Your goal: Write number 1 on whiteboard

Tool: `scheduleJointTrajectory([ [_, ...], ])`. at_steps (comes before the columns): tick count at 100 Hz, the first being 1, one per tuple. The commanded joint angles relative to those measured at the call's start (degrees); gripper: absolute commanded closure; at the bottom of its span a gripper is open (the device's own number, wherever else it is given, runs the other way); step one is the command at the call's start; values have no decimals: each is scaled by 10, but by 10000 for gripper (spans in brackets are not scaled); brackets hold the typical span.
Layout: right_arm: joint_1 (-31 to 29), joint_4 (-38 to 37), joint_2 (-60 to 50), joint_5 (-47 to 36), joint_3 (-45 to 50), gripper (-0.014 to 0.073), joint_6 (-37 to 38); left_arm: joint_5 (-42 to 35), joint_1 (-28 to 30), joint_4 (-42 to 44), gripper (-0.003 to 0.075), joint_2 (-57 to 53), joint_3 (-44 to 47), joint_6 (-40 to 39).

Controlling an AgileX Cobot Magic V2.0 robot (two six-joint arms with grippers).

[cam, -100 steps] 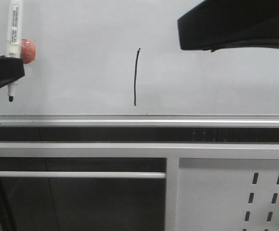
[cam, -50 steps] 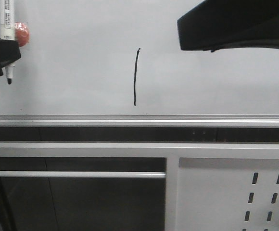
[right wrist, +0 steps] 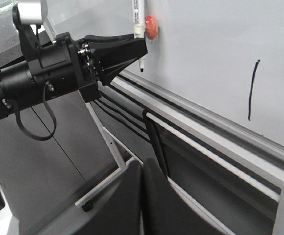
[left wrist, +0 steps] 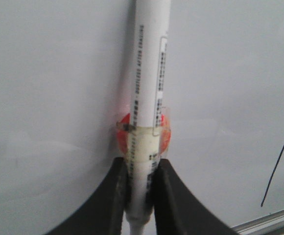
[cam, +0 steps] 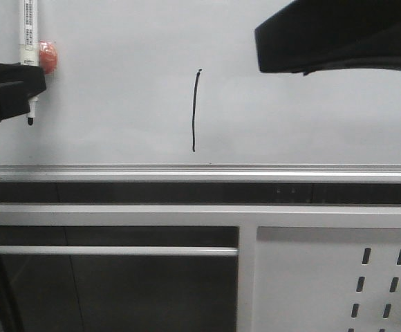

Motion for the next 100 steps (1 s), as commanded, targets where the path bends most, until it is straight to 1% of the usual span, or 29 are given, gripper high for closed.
scheduleJointTrajectory([
  [1,-5,-8,-5,-32,-15,665,-5,-131,-1,-13,738,-7,-20,-4],
  [23,-5,-8,-5,-32,-15,665,-5,-131,-1,-13,738,-1,-37,-4],
  [100,-5,-8,-5,-26,-15,665,-5,-131,-1,-10,738,-1,-37,-4],
])
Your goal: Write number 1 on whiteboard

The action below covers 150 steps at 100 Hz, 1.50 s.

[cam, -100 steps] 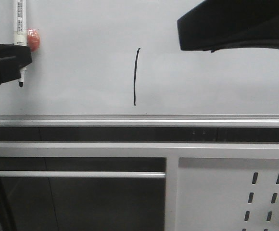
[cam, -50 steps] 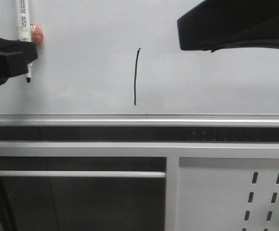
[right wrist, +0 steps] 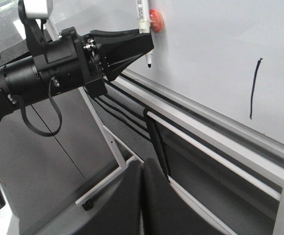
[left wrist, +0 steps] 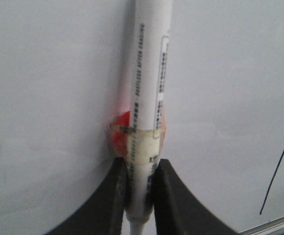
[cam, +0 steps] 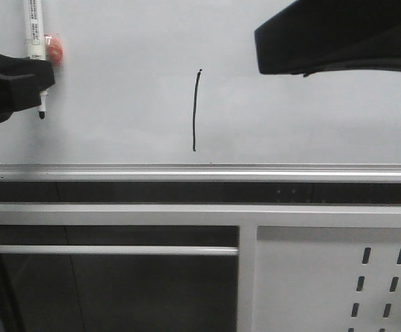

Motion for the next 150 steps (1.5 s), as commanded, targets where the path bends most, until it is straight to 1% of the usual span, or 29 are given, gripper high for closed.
scheduleJointTrajectory([
  [1,-5,-7,-5,-28,-15,665,-5,-134,-1,-13,738,-10,-20,-4],
  [40,-5,-7,-5,-29,-15,665,-5,-133,-1,-13,736,-10,-20,1],
  [47,-5,-7,-5,-31,-15,665,-5,-133,-1,-13,718,-10,-20,7],
  [56,-5,-7,-5,-31,-15,665,-5,-133,-1,-13,646,-10,-19,20],
  [61,-5,-7,-5,-31,-15,665,-5,-133,-1,-13,588,-10,-19,20],
  [73,-5,-7,-5,-31,-15,665,-5,-133,-1,-17,415,-10,-19,20],
  [76,-5,-7,-5,-31,-15,665,-5,-133,-1,-19,384,-10,-19,20],
  [80,-5,-7,-5,-31,-15,665,-5,-133,-1,-19,345,-10,-19,20],
  [85,-5,-7,-5,-31,-15,665,-5,-133,-1,-19,319,-10,-19,20],
  [104,-5,-7,-5,-34,-15,665,-5,-133,-1,4,307,-10,-14,20],
  [118,-5,-7,-5,-32,-15,665,-5,-133,-1,62,308,-20,0,14],
  [123,-5,-7,-5,-29,-15,665,-5,-133,-1,68,309,-27,6,14],
  [134,-5,-7,-5,-17,-15,665,-5,-133,-1,49,309,-50,27,14],
  [144,-5,-7,-5,-9,-15,665,-5,-133,-1,11,309,-76,58,15],
  [150,-5,-7,-5,-8,-15,665,-5,-133,-1,-10,309,-91,71,30],
])
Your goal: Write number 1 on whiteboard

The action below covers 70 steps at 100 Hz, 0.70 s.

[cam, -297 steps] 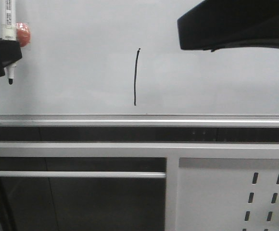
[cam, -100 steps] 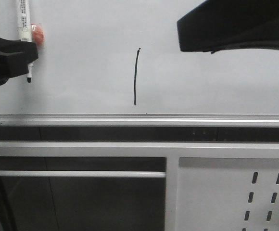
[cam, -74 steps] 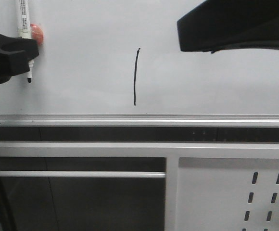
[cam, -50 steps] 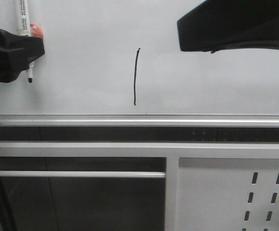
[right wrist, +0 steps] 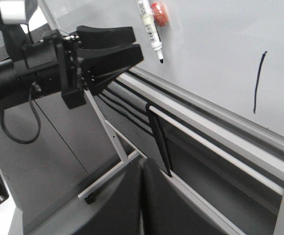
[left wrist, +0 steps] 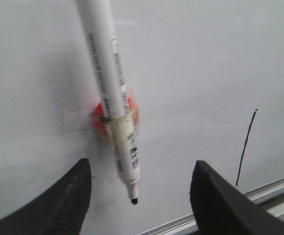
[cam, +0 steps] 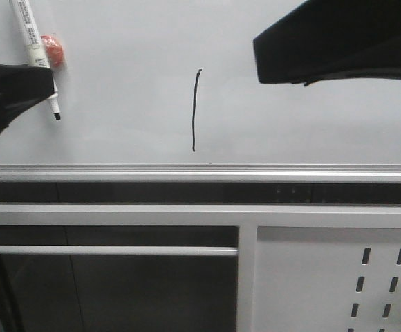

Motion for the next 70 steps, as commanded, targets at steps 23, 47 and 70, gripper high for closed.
scheduleJointTrajectory([
  [23,-5,-7,-5,-23,-15,665,-5,-129,-1,-6,324,-71,57,-12],
  [47,-5,-7,-17,-19,-15,665,-5,-119,-1,25,736,-191,115,-23],
  [70,-5,-51,-29,-22,-15,665,-6,-58,-1,88,738,-292,114,-20],
])
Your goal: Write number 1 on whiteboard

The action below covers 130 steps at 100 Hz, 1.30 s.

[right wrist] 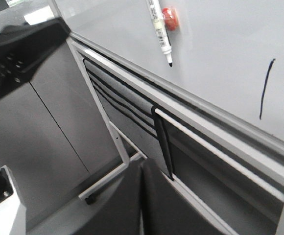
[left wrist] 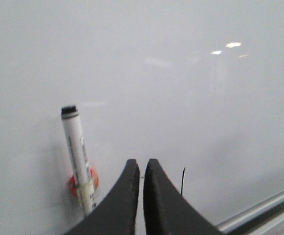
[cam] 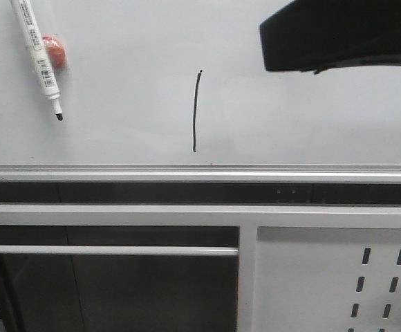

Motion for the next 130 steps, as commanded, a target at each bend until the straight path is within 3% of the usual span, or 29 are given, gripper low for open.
scheduleJointTrajectory([
  [1,-5,-27,-8,-34,-15,665,-6,-52,-1,-1,738,-31,12,-4],
  [18,-5,-63,-17,-45,-15,664,-6,-36,0,-62,738,-75,12,-1],
  [33,-5,-87,-51,-74,-15,664,-7,-24,0,-85,738,-122,12,68],
  [57,-5,-114,-135,-77,-15,664,-11,107,0,-119,738,-218,12,75],
  [81,-5,-109,-223,-1,-15,664,-11,225,0,-119,738,-290,12,72],
  [130,-16,-218,-396,116,-15,641,-11,325,0,-130,738,-348,11,66],
])
